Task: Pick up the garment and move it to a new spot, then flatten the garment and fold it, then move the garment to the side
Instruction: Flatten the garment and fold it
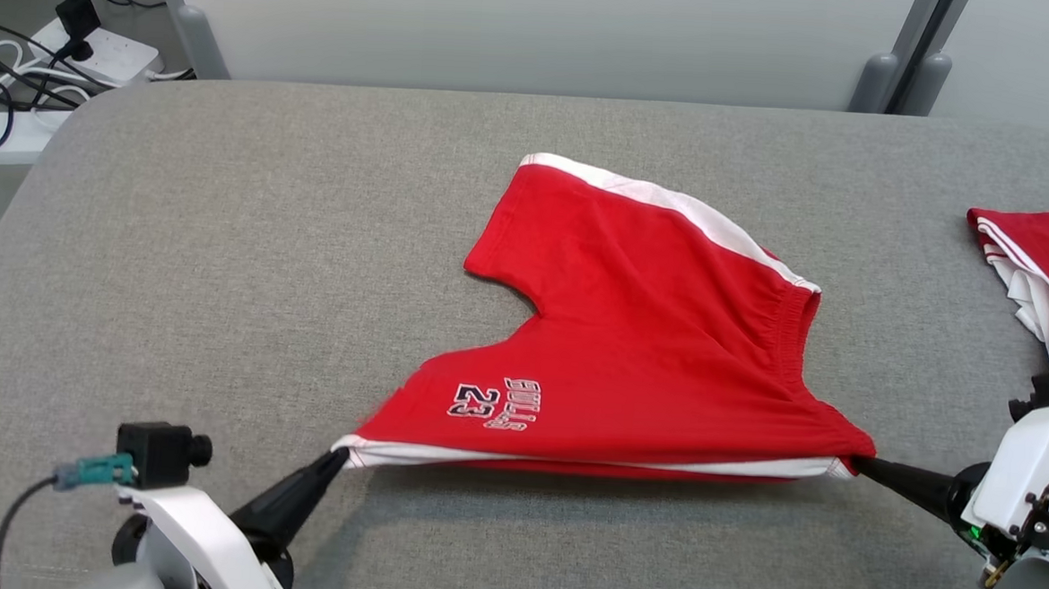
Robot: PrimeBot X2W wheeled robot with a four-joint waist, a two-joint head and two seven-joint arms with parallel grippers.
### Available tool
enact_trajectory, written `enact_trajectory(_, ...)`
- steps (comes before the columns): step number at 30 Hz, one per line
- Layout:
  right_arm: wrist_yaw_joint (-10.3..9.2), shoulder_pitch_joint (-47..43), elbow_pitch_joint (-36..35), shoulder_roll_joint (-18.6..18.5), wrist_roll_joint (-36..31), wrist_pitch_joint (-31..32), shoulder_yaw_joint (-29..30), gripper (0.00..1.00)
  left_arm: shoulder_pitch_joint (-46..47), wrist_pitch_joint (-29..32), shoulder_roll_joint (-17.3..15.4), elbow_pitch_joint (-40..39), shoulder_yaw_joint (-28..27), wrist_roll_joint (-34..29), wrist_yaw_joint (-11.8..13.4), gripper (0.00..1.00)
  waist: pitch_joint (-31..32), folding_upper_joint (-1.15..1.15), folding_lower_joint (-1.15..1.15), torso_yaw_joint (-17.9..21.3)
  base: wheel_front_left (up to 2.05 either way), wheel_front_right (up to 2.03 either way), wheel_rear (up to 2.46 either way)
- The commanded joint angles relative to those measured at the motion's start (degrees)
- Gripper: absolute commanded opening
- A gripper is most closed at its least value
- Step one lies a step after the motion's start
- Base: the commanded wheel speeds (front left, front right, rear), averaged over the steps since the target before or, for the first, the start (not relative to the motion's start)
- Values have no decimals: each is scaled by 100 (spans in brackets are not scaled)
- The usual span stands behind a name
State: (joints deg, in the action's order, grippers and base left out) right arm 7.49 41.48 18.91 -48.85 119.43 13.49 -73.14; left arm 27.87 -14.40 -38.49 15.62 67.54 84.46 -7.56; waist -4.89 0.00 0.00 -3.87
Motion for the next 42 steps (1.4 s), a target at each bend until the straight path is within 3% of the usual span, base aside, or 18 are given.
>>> enact_trajectory(1,0,-213,-11,-215,-29,-123,38,0,35,-60,-196,29,-293,-91,8,0,22,0,0,3,0,0,0)
enact_trajectory(6,0,-393,104,-151,-162,-310,30,0,-243,-60,67,354,-595,-414,8,0,58,0,0,-21,0,0,0)
enact_trajectory(7,0,-421,145,-126,-202,-363,29,20,-282,-60,115,420,-671,-488,8,0,57,0,0,-28,0,0,0)
enact_trajectory(8,0,-447,179,-95,-231,-407,27,73,-308,-60,153,484,-738,-592,8,20,51,0,0,-34,0,0,0)
enact_trajectory(9,0,-472,209,-65,-254,-433,26,100,-337,-60,191,535,-781,-690,8,74,48,0,0,-37,0,0,0)
enact_trajectory(10,0,-495,235,-48,-289,-430,23,100,-371,-60,229,565,-807,-747,8,100,47,0,0,-40,0,0,0)
enact_trajectory(18,0,-527,224,-199,-514,-704,139,100,-469,-60,255,695,-1014,-1084,8,100,89,0,0,-59,0,0,0)
enact_trajectory(27,0,-579,-145,-440,-951,-1422,439,100,-602,-60,384,573,-1693,-1638,8,100,175,0,0,-26,0,0,0)
enact_trajectory(32,0,-443,227,-467,-1796,-2551,581,100,-743,-60,603,530,-2465,-2303,8,100,214,0,0,-7,0,0,0)
enact_trajectory(35,0,-382,609,-284,-2325,-2825,852,100,-954,-60,846,489,-3126,-2852,8,100,240,0,0,13,0,0,0)
enact_trajectory(36,0,-363,751,-199,-2532,-2838,1073,100,-1033,-60,927,468,-3320,-3044,8,100,248,0,0,23,0,0,0)
enact_trajectory(37,0,-430,1022,53,-3048,-2844,1759,100,-1217,-60,1115,408,-3691,-3358,8,100,273,0,0,43,0,0,0)
enact_trajectory(42,0,-1041,1235,738,-4782,-2847,3504,100,-1583,-60,1484,270,-4417,-4061,8,100,354,0,0,69,0,0,0)
